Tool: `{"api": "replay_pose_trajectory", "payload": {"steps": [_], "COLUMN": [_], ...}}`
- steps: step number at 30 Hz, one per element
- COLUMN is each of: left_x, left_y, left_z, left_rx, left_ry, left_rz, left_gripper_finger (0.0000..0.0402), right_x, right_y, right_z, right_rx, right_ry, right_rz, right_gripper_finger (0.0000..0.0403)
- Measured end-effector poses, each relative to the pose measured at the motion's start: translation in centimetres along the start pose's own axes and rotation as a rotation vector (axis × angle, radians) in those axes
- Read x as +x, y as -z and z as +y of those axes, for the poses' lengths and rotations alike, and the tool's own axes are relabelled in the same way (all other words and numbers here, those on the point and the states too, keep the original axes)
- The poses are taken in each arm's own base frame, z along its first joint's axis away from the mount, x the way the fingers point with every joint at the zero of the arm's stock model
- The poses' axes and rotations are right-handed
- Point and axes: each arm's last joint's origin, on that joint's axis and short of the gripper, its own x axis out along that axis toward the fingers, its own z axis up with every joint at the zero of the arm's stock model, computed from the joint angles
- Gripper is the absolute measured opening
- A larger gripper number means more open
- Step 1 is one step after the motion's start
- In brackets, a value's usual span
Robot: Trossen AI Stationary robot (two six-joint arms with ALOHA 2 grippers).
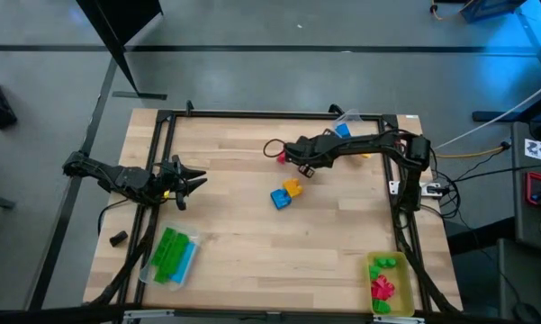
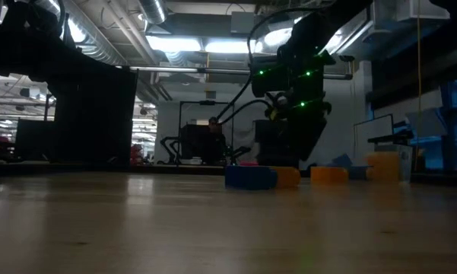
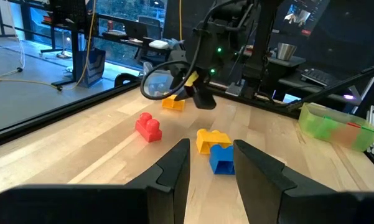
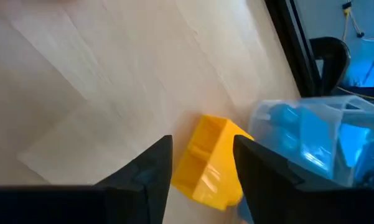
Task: Sort blocks by size
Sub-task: Put the top 2 stud yellow game piece into the top transparent bin
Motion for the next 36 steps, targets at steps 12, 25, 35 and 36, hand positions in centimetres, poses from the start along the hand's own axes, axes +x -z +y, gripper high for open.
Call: {"api": "replay_pose_trajectory", "payload": {"steps": [12, 25, 35, 36], "left_x": [0.0, 0.0, 0.0, 0.0], "left_y": [0.0, 0.0, 0.0, 0.0], "left_z": [0.0, 0.0, 0.0, 0.0], "left_rx": [0.000, 0.000, 0.000, 0.000], "left_ry": [0.000, 0.000, 0.000, 0.000], "left_rz": [0.000, 0.000, 0.000, 0.000], "left_gripper_finger": [0.0107, 0.0107, 0.0107, 0.0107], "right_x": [2.3, 3.7, 3.6, 3.6], "right_y": [0.7, 2.6, 3.5, 3.6], "right_z": [-1.1, -0.9, -1.3, -1.4], "right_rx": [0.073, 0.048, -0.011, -0.018], "right_ry": [-0.021, 0.034, 0.068, 0.073], "right_rz": [0.062, 0.117, 0.197, 0.205], "right_gripper_finger": [0.0157, 0.0156, 0.0156, 0.0156]}}
